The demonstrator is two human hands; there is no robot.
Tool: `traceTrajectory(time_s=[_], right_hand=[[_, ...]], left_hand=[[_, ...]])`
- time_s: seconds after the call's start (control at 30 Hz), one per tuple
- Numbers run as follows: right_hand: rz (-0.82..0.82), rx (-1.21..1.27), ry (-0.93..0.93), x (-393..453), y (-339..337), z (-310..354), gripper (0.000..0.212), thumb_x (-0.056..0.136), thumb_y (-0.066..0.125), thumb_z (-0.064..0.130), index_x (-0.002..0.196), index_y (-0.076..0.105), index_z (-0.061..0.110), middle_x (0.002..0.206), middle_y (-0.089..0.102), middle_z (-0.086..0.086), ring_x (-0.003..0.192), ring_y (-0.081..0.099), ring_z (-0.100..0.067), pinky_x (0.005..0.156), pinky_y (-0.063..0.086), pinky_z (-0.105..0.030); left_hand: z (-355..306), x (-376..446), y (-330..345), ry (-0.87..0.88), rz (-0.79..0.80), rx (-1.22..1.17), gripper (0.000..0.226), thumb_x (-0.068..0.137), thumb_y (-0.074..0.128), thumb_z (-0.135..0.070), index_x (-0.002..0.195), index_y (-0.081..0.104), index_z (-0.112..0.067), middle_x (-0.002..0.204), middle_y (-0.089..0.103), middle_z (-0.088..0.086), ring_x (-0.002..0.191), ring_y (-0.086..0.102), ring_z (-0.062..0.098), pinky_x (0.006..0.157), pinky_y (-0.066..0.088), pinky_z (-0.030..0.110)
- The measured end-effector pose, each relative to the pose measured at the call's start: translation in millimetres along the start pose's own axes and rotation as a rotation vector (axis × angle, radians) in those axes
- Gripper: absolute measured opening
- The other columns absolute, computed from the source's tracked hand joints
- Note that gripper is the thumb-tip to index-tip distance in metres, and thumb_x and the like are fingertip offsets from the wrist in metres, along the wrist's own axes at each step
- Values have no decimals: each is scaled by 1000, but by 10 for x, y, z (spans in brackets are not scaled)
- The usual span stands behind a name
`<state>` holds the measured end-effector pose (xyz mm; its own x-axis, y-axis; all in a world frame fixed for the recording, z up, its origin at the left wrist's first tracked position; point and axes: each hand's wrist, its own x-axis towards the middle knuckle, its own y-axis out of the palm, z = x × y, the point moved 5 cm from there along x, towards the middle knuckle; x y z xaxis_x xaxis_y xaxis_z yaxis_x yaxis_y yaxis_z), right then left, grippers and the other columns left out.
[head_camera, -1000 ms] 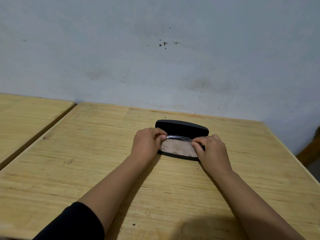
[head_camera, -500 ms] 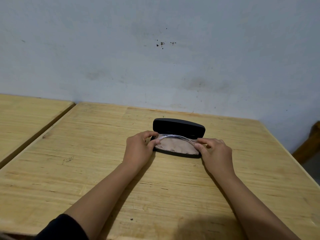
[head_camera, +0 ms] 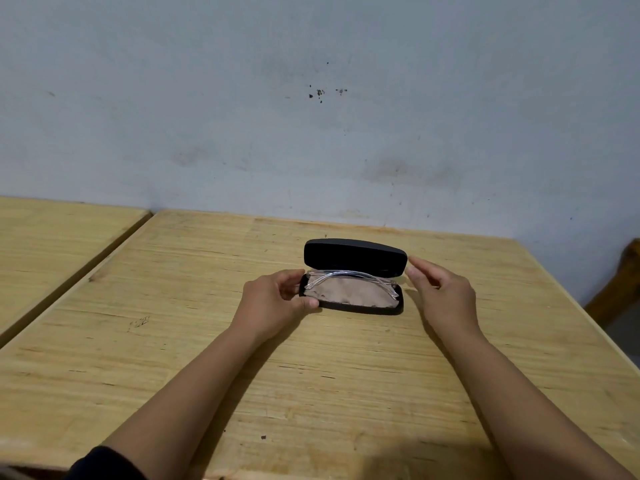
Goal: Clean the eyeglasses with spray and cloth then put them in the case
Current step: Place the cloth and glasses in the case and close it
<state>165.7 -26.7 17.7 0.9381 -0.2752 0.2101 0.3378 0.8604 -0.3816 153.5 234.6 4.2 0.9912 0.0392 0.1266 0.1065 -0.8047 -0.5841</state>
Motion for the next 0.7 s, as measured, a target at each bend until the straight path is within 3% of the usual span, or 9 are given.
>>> traceTrajectory(time_s=[0.07,0.13,0.23,0.37,0.57,0.63,0.7], right_hand=[[33,103,46,58,39,-11,23,87,63,31,108,69,29,101,66,14,94,61,-4,81,48,-18],[40,150,79,112,65,-21,21,87,62,34,105,71,28,95,69,9,85,61,-7,75,50,-24],[48,149,94,182,76,-19,23,88,60,34,104,71,21,86,68,6,75,57,-10,64,42,-22],[50,107,110,221,85,-10,26,87,62,34,104,72,18,92,68,6,87,57,-11,81,47,-30],[42,109,98,183,40,-18,22,85,65,32,98,74,16,79,65,11,72,56,-5,68,42,-22],[31,87,84,142,35,-4,21,85,65,32,97,73,17,81,67,9,73,58,-5,64,41,-20],[6,76,66,94,25,-2,22,84,66,32,100,73,17,89,70,5,83,63,-10,70,44,-21]], left_hand=[[16,0,1,-8,-30,-19,62,67,80,-30,124,59,-18,105,71,-2,85,59,-3,72,38,-3],[35,-2,15,-14,-43,-49,64,66,81,-29,124,58,-18,102,72,-2,86,60,-3,74,38,-4],[44,-7,31,-21,-45,-93,67,67,81,-26,128,54,-17,105,72,-2,88,59,-3,88,38,8],[58,7,39,-15,-55,-92,66,68,80,-24,129,53,-18,101,72,-4,85,59,-5,79,35,-2],[69,26,40,-13,-68,-60,66,70,79,-25,130,52,-18,109,71,-2,90,60,-2,83,34,0],[57,20,34,-13,-68,-49,66,70,79,-25,130,52,-18,111,70,-1,90,59,-4,89,36,7],[39,9,29,-15,-70,-43,66,71,78,-25,131,51,-18,112,69,-1,89,56,-6,92,35,10]])
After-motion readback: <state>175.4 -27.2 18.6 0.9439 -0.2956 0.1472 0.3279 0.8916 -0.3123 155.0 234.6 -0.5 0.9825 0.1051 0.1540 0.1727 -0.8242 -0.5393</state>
